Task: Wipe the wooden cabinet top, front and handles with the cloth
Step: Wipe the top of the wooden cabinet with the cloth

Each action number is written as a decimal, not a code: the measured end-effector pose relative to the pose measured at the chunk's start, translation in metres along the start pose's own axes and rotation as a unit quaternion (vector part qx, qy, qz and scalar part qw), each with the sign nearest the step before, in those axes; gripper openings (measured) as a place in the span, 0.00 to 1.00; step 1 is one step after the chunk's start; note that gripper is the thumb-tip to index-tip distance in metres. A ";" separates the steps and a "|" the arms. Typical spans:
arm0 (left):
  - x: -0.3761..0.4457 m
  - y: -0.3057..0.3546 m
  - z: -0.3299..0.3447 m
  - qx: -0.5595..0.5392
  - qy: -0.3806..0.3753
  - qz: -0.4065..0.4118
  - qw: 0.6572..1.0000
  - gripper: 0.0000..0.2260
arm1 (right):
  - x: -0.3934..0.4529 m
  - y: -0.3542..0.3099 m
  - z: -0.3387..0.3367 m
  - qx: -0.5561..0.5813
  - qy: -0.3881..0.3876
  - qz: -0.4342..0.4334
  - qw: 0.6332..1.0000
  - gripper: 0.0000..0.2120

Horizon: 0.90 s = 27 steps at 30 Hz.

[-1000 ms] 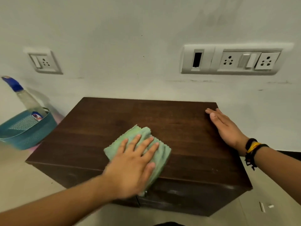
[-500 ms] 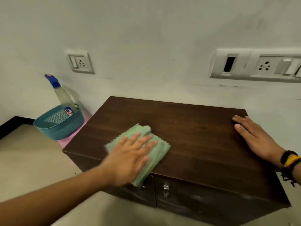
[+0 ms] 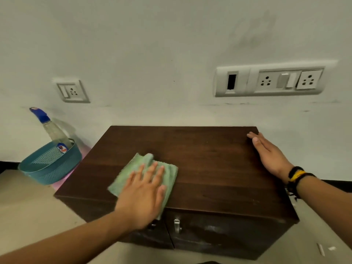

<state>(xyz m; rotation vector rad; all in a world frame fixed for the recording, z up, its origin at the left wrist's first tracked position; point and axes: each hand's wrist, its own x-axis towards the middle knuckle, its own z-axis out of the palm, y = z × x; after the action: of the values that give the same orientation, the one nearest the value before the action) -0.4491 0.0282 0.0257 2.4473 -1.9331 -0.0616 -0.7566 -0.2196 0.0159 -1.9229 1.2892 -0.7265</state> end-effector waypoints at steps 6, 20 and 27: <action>0.010 0.146 0.000 -0.016 -0.018 0.134 0.991 0.29 | -0.010 0.004 -0.006 0.066 0.016 0.019 0.997 0.24; 0.025 0.270 0.006 -0.048 -0.010 0.197 0.979 0.29 | 0.013 0.033 -0.022 -0.082 -0.018 -0.055 0.995 0.23; 0.023 0.258 0.009 -0.037 -0.017 0.225 0.974 0.31 | 0.013 0.031 -0.016 -0.173 -0.073 -0.057 0.981 0.25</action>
<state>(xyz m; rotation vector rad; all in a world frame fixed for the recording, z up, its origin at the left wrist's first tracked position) -0.6951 -0.0544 0.0271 1.9185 -2.3949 -0.1629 -0.7808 -0.2439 0.0016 -2.2976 1.2874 -0.4243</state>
